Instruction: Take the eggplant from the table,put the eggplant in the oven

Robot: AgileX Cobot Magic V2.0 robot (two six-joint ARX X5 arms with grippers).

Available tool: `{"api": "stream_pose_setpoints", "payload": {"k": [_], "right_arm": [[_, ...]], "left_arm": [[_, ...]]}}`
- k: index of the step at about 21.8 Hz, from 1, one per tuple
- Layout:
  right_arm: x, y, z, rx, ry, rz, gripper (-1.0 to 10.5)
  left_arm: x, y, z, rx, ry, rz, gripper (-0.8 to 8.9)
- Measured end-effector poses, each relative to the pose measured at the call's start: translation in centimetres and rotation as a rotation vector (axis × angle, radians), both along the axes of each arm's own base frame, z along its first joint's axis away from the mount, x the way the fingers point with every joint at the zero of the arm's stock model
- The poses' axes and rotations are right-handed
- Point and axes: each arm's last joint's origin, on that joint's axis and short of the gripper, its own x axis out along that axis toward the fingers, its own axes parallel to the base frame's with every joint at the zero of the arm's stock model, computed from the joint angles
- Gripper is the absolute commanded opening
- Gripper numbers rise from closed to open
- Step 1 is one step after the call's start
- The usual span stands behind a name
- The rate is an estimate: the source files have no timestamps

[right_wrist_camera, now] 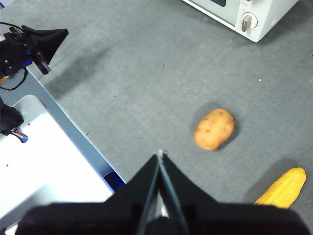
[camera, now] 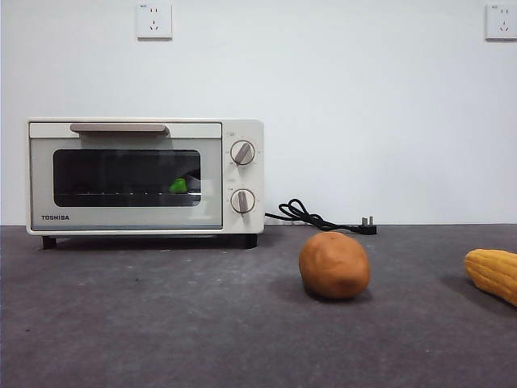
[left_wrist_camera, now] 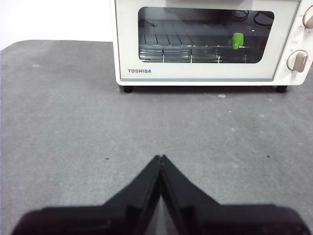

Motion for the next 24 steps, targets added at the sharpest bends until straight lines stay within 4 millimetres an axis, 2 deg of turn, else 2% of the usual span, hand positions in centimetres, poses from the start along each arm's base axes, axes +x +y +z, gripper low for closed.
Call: {"api": "stream_pose_setpoints", "payload": {"k": [10,13,15,20,24], "right_arm": [[0.0,0.0,0.0,0.000,0.000,0.000,0.0],[-0.2,-0.9,0.3,-0.014,-0.037,-0.065,0.0],[-1.5,-2.6,1.0,0.014,-0.085,-0.113,0.0],[-6.7,-7.5,2.4,0.082,-0.262,-0.327,0.0],[-12.1,-9.9,2.6,0.079,-0.440,-0.541,0.0]], "left_arm": [[0.0,0.0,0.0,-0.001,0.003,-0.001,-0.04],[0.0,0.0,0.0,-0.002,0.004,-0.001,-0.04],[0.0,0.0,0.0,-0.007,0.004,0.000,-0.04],[0.0,0.0,0.0,-0.007,0.006,-0.001,-0.04],[0.0,0.0,0.0,-0.007,0.006,-0.001,-0.04]]}}
